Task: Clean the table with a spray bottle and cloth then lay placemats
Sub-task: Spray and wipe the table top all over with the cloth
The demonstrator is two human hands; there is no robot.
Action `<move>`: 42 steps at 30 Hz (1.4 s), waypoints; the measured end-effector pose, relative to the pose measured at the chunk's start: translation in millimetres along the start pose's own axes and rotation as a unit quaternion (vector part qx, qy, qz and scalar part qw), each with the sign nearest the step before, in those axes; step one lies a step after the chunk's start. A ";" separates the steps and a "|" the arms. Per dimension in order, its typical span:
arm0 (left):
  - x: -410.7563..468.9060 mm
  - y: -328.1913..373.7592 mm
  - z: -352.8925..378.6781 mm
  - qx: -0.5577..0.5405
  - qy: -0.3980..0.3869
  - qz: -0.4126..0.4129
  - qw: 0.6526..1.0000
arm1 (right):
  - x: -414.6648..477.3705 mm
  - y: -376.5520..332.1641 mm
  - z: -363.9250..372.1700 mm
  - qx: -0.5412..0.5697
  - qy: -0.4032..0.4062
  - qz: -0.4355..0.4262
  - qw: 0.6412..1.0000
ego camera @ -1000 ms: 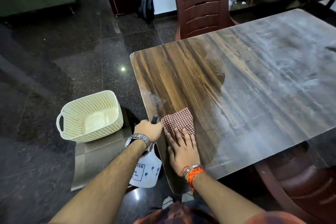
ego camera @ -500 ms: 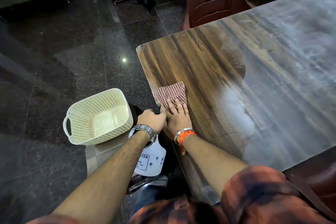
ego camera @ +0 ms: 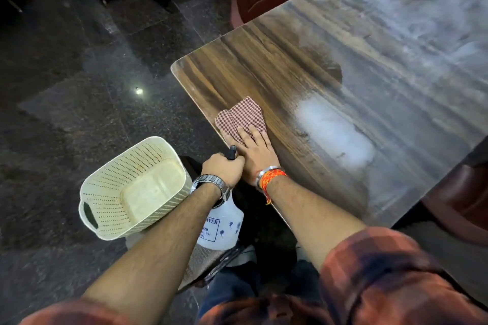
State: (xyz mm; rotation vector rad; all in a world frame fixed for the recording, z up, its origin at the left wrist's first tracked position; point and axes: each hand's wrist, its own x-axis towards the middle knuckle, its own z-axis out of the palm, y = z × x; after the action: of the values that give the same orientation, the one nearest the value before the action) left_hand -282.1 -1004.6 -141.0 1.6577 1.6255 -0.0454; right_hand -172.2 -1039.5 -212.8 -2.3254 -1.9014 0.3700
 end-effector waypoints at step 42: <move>-156.7 98.3 128.5 0.025 -0.085 0.079 0.993 | -244.2 189.7 -24.8 0.027 0.037 0.207 0.977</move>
State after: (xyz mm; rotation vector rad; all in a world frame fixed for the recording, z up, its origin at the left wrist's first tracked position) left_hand -162.7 -1190.2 -95.7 1.7659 1.3729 -0.1455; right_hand -30.7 -1315.4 -206.5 -2.6490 -1.3457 0.3593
